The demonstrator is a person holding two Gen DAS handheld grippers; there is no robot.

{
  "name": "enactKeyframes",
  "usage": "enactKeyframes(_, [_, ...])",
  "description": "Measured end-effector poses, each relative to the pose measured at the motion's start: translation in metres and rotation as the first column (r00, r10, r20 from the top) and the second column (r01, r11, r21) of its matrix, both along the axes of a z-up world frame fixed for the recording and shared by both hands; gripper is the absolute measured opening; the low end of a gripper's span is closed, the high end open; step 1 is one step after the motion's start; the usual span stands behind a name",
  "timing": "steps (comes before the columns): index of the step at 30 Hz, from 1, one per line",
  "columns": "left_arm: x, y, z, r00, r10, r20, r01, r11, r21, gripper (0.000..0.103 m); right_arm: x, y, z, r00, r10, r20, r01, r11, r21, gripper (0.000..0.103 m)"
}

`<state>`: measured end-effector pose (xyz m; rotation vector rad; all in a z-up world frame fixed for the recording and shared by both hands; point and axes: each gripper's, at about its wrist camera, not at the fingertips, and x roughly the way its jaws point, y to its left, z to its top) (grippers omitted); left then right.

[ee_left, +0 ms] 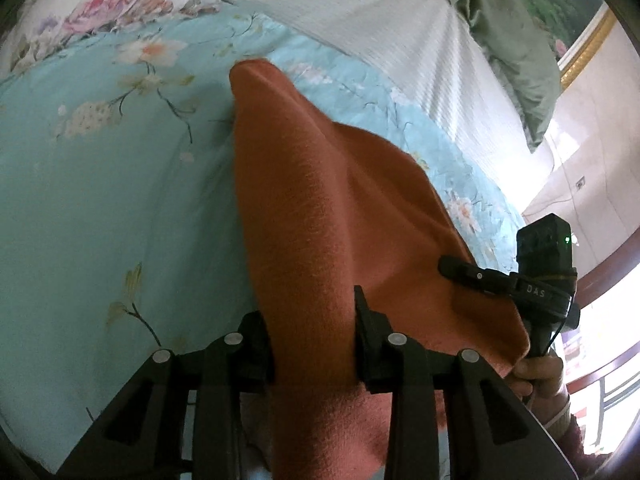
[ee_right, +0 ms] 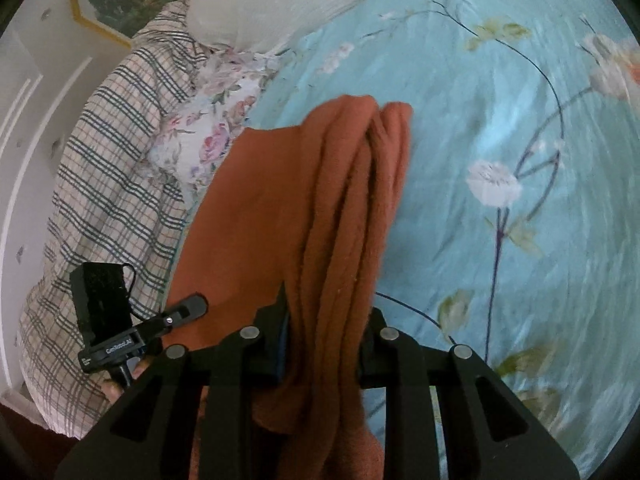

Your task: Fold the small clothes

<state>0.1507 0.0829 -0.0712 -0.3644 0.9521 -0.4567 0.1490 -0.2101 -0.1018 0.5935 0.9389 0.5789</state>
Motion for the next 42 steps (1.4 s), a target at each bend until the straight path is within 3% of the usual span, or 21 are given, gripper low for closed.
enactKeyframes(3, [-0.002, -0.001, -0.003, 1.000, 0.006, -0.004, -0.006, 0.999, 0.037, 0.045, -0.002, 0.000, -0.003, 1.000, -0.022, -0.002, 0.022, 1.000, -0.021, 0.034])
enactKeyframes(5, [-0.003, -0.001, -0.001, 1.000, 0.012, -0.004, -0.012, 0.999, 0.046, 0.050, -0.003, -0.002, -0.001, 0.999, -0.050, -0.008, 0.049, 0.997, -0.064, 0.058])
enactKeyframes(7, [-0.005, 0.002, 0.001, 1.000, 0.023, 0.002, -0.024, 0.998, 0.051, 0.057, -0.006, -0.006, 0.002, 0.996, -0.084, -0.008, 0.082, 0.991, -0.104, 0.068])
enactKeyframes(13, [-0.021, 0.022, 0.026, 0.992, 0.081, 0.094, -0.087, 0.994, 0.063, 0.057, -0.014, -0.021, 0.039, 0.981, -0.166, 0.104, 0.182, 0.969, -0.170, 0.068])
enactKeyframes(18, [-0.029, 0.016, 0.041, 0.987, 0.029, 0.158, -0.037, 0.998, 0.043, 0.056, 0.009, -0.005, 0.049, 0.988, -0.095, 0.120, 0.113, 0.982, -0.150, 0.053])
enactKeyframes(24, [-0.032, 0.001, 0.038, 0.986, -0.041, 0.159, 0.030, 0.997, 0.072, 0.052, 0.044, 0.013, 0.031, 0.997, -0.060, 0.046, 0.067, 0.980, -0.187, 0.043])
enactKeyframes(27, [-0.033, -0.005, 0.033, 0.986, -0.071, 0.149, 0.059, 0.995, 0.086, 0.051, 0.051, 0.014, 0.025, 0.998, -0.055, 0.033, 0.061, 0.979, -0.194, 0.026])
enactKeyframes(28, [-0.033, -0.007, 0.032, 0.986, -0.079, 0.147, 0.066, 0.994, 0.092, 0.051, 0.052, 0.014, 0.025, 0.998, -0.050, 0.032, 0.055, 0.981, -0.185, 0.012])
enactKeyframes(33, [-0.033, -0.011, 0.039, 0.984, -0.104, 0.147, 0.094, 0.993, 0.076, 0.048, 0.033, 0.004, 0.056, 0.988, -0.061, 0.144, 0.075, 0.993, -0.093, 0.011])
enactKeyframes(36, [-0.035, -0.018, 0.044, 0.979, -0.130, 0.160, 0.121, 0.991, 0.064, 0.048, 0.016, -0.011, 0.065, 0.974, -0.110, 0.201, 0.132, 0.986, -0.100, 0.011])
enactKeyframes(40, [-0.028, -0.033, 0.026, 0.980, -0.158, 0.121, 0.149, 0.985, 0.081, 0.046, 0.032, -0.028, 0.017, 0.987, -0.147, 0.067, 0.155, 0.980, -0.124, 0.011])
enactKeyframes(42, [-0.026, -0.038, 0.014, 0.984, -0.145, 0.105, 0.135, 0.986, 0.098, 0.045, 0.037, -0.028, 0.002, 0.988, -0.147, 0.042, 0.150, 0.982, -0.118, 0.011])
